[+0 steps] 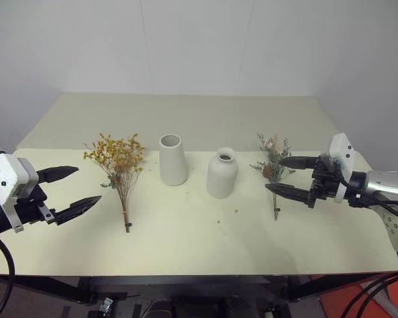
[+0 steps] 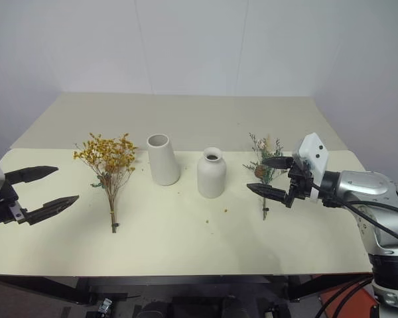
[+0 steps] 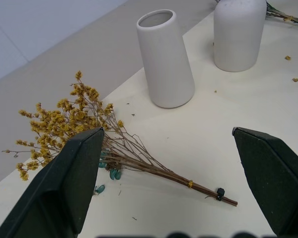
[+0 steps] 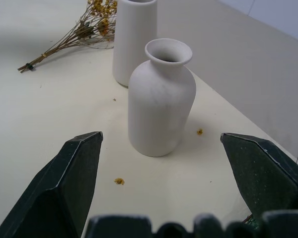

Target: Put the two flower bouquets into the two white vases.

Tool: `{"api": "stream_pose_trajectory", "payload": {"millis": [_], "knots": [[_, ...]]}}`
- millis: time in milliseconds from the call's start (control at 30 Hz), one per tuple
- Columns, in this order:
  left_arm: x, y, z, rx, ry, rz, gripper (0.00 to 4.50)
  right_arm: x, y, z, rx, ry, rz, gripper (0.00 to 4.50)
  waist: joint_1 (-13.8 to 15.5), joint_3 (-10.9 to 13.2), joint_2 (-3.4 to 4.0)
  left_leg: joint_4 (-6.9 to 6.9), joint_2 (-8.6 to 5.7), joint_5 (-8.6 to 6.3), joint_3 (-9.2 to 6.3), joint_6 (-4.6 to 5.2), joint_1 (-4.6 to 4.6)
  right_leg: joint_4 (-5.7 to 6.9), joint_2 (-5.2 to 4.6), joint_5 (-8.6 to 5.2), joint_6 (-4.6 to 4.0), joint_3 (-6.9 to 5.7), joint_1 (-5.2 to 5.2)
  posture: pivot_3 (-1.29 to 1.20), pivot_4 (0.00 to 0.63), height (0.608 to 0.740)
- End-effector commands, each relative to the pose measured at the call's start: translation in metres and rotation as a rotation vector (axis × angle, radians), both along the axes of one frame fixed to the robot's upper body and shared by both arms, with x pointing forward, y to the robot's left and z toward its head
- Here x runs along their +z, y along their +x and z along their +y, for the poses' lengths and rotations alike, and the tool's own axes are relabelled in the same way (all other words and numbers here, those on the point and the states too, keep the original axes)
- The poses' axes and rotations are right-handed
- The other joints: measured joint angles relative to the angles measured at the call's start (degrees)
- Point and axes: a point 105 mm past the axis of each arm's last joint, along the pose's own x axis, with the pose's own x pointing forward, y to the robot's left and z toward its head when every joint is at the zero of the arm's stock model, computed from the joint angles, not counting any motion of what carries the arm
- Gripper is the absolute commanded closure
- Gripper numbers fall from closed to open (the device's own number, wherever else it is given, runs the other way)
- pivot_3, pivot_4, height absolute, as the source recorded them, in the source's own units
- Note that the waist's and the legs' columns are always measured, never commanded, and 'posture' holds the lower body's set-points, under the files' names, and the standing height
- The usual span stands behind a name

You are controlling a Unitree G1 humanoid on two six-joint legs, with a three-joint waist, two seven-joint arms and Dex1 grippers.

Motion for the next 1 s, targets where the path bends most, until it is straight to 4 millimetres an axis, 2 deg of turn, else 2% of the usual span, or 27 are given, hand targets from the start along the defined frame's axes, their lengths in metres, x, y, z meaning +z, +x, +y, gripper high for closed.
{"api": "stream_pose_trajectory", "payload": {"millis": [33,333,400,500,600,667,733,833,933,1000], "knots": [[0.006,-0.003,-0.005,-0.014,0.012,-0.029,0.01,0.014,-0.005,-0.002,0.001,-0.005,-0.064,0.00,0.0,0.0,0.00,0.00,0.00,0.00,0.02,0.00,0.00,0.00,0.01,0.00,0.00,0.02,-0.01,0.00,0.150,0.740],[0.002,-0.002,-0.005,0.008,0.017,-0.018,0.01,0.014,-0.005,-0.002,0.007,-0.011,-0.059,0.00,0.0,0.0,-0.01,-0.01,0.00,0.00,0.29,0.00,-0.04,0.04,0.03,0.04,0.06,0.31,-0.20,0.00,0.150,0.740],[-0.002,0.006,-0.001,0.077,0.021,0.004,0.01,0.014,-0.004,-0.002,0.007,-0.010,-0.060,0.00,0.0,0.0,-0.01,-0.01,0.00,-0.01,0.31,0.01,-0.03,0.04,0.04,0.05,0.07,0.33,-0.20,0.00,0.150,0.740],[-0.008,0.029,0.007,0.258,-0.015,0.067,0.01,0.014,-0.004,-0.001,0.009,-0.010,-0.063,0.00,0.2,0.0,-0.02,-0.01,-0.01,0.00,0.33,0.01,-0.02,0.08,0.05,0.07,0.10,0.37,-0.18,0.00,0.150,0.740],[0.003,0.052,0.008,0.382,-0.106,0.130,0.01,0.015,-0.003,-0.001,0.011,-0.008,-0.065,0.00,0.4,0.0,-0.07,0.01,-0.02,0.00,0.30,0.01,-0.03,0.05,0.08,0.29,0.48,0.37,-0.16,0.00,0.150,0.740],[0.016,0.064,-0.001,0.391,-0.150,0.159,0.01,0.016,-0.003,-0.001,0.013,-0.010,-0.069,0.00,0.2,0.0,-0.16,0.02,-0.02,0.00,0.27,0.01,-0.06,0.03,0.13,0.35,0.58,0.37,-0.14,0.00,0.150,0.740],[0.018,0.074,-0.011,0.393,-0.126,0.262,0.01,0.018,-0.003,0.000,0.014,-0.009,-0.075,0.00,0.1,0.0,-0.19,0.03,-0.06,-0.01,0.27,0.00,-0.10,0.02,0.12,0.37,0.61,0.41,-0.14,0.00,0.150,0.740],[0.024,0.084,-0.026,0.397,-0.140,0.315,0.01,0.022,-0.003,0.003,0.026,0.002,-0.087,0.00,-0.4,0.0,-0.18,0.02,-0.12,-0.04,0.33,-0.01,-0.15,-0.02,0.09,0.39,0.66,0.53,-0.20,0.00,0.150,0.740],[0.022,0.091,-0.039,0.417,-0.126,0.438,0.01,0.032,-0.003,0.010,0.066,0.019,-0.113,0.00,-0.6,0.0,-0.21,0.02,-0.09,-0.04,0.32,-0.01,-0.20,0.01,0.14,0.40,0.66,0.53,-0.28,0.00,0.150,0.740],[0.018,0.096,-0.041,0.458,-0.076,0.506,0.01,0.042,-0.002,0.017,0.103,0.029,-0.138,0.00,-0.8,0.0,-0.21,0.06,-0.09,-0.03,0.30,-0.02,-0.20,0.08,0.18,0.40,0.65,0.54,-0.30,0.00,0.150,0.740]]}}
